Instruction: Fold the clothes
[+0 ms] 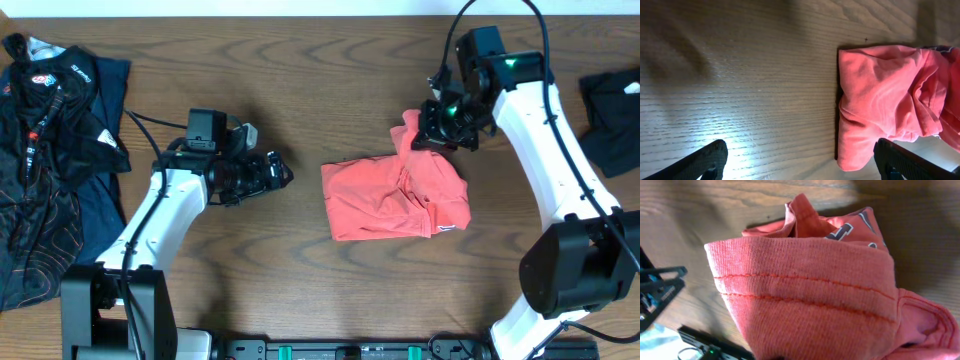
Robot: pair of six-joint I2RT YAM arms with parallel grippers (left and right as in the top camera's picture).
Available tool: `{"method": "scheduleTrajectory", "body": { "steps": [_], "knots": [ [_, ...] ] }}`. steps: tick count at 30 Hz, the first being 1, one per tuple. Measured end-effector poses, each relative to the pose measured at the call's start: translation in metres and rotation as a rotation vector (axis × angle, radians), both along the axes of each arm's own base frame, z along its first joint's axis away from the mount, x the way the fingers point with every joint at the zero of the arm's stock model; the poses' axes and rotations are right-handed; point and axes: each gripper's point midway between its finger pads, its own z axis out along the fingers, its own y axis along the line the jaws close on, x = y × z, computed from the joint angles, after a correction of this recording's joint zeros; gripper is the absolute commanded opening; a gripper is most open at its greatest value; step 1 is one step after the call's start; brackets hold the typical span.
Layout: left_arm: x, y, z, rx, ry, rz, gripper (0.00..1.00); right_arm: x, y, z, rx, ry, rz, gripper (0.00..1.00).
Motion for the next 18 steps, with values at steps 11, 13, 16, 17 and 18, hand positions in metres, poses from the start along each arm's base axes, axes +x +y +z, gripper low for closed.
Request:
{"method": "scheduleTrajectory", "body": {
  "steps": [11,13,16,17,18],
  "knots": [
    [0.000,0.001,-0.001,0.018,-0.002,0.001,0.95,0.004,0.034,-0.005,0.014,0.008,-0.041,0.01],
    [0.000,0.001,-0.001,0.018,-0.002,0.001,0.95,0.003,0.039,-0.013,0.007,0.032,-0.048,0.01],
    [0.000,0.001,-0.002,0.019,-0.001,0.000,0.95,0.003,0.052,-0.030,-0.002,0.067,-0.049,0.01],
    [0.000,0.001,-0.002,0.019,0.000,0.001,0.95,0.003,0.057,-0.035,-0.006,0.078,-0.048,0.01],
    [0.000,0.001,-0.002,0.021,0.000,0.001,0.95,0.002,0.063,-0.040,-0.007,0.086,-0.047,0.01]
  ]
}}
